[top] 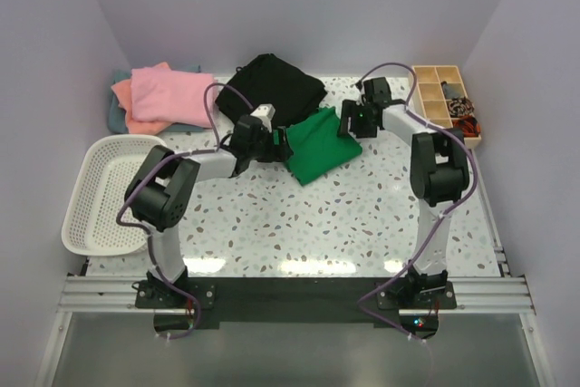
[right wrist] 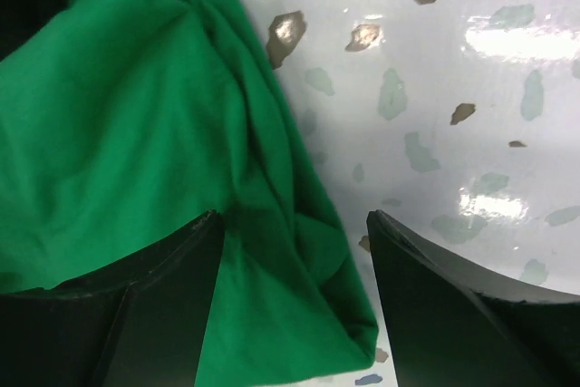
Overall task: Fold and stack the t-shirts
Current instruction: Smooth out wrinkles on the folded tshirt
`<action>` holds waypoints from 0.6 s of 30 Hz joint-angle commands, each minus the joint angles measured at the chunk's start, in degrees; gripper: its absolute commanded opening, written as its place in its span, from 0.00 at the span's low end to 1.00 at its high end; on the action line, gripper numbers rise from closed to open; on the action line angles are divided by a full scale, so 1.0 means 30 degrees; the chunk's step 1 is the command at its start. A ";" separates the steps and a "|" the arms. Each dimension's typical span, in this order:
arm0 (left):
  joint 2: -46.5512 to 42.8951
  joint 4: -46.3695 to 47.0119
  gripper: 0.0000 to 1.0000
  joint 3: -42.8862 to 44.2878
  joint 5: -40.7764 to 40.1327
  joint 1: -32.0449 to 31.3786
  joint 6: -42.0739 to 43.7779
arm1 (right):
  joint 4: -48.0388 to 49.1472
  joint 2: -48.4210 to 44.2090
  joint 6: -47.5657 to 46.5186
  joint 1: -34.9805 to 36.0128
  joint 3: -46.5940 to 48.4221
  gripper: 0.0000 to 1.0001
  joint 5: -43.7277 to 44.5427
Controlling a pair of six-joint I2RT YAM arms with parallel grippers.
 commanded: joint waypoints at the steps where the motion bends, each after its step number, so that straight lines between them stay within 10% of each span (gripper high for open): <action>1: -0.2201 0.1566 0.84 -0.1877 0.1236 -0.0036 -0.0871 | 0.0689 -0.1311 -0.0064 0.0088 -0.0985 0.69 -0.2137; 9: -0.2789 0.2299 0.83 -0.4513 0.2029 -0.0943 -0.1222 | 0.0245 -0.1895 0.0227 0.0761 -0.3559 0.60 -0.3958; 15: -0.3696 0.2798 0.80 -0.6300 0.2264 -0.2056 -0.1573 | 0.1652 -0.4264 0.0755 0.2575 -0.8217 0.18 -0.3814; 18: -0.4866 0.2973 0.73 -0.7589 0.2177 -0.2817 -0.1984 | 0.2385 -0.5875 0.1574 0.3777 -1.0502 0.13 -0.3200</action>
